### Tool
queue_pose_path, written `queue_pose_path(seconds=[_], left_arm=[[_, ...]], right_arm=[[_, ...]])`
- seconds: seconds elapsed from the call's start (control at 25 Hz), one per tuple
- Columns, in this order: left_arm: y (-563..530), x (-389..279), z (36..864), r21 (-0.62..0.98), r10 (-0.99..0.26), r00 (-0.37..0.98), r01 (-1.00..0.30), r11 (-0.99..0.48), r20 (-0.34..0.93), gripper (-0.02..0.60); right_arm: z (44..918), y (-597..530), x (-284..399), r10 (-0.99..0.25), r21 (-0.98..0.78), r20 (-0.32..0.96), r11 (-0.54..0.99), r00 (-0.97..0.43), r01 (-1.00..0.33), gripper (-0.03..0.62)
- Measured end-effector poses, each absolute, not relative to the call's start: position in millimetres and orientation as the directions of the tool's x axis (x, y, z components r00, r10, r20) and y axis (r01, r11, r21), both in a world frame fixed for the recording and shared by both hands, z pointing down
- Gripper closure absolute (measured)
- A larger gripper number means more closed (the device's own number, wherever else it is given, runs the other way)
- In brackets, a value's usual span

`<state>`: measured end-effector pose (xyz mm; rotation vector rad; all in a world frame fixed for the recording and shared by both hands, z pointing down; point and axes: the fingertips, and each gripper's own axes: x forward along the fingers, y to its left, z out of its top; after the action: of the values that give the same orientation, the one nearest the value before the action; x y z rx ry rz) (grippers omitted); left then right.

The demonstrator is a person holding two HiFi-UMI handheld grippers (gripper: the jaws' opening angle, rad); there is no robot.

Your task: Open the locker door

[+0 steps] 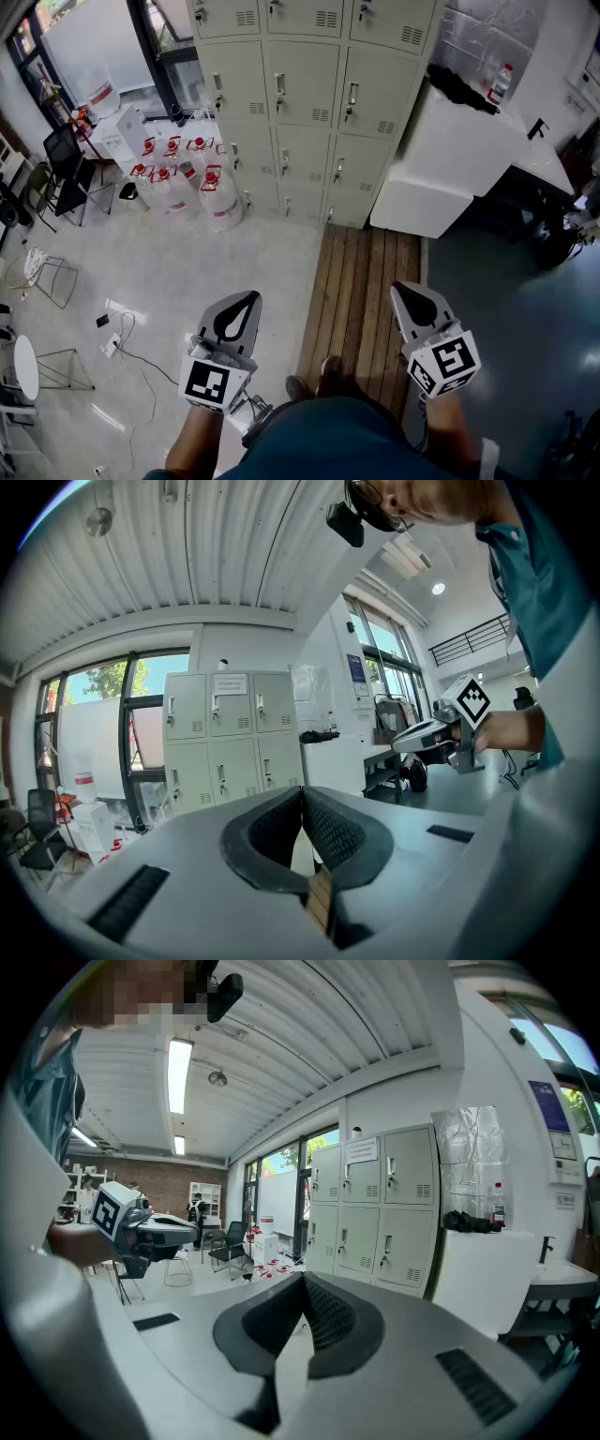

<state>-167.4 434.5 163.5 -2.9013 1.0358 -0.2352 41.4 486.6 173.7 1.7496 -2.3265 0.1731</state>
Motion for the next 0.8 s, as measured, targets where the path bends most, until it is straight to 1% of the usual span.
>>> queue_pose_path(seconds=[0.6,0.8], left_arm=[[440,-173,165,-0.086,-0.624,0.773,-0.618,-0.781,0.115,0.565],[449,-180,164,-0.104,-0.622,0.777,-0.614,-0.783,0.100,0.565]], right_arm=[[162,483,31,-0.941,0.068,0.233,0.266,-0.244,-0.961,0.559],[162,490,18,-0.933,0.049,0.223,0.301,-0.283,-0.952,0.559]])
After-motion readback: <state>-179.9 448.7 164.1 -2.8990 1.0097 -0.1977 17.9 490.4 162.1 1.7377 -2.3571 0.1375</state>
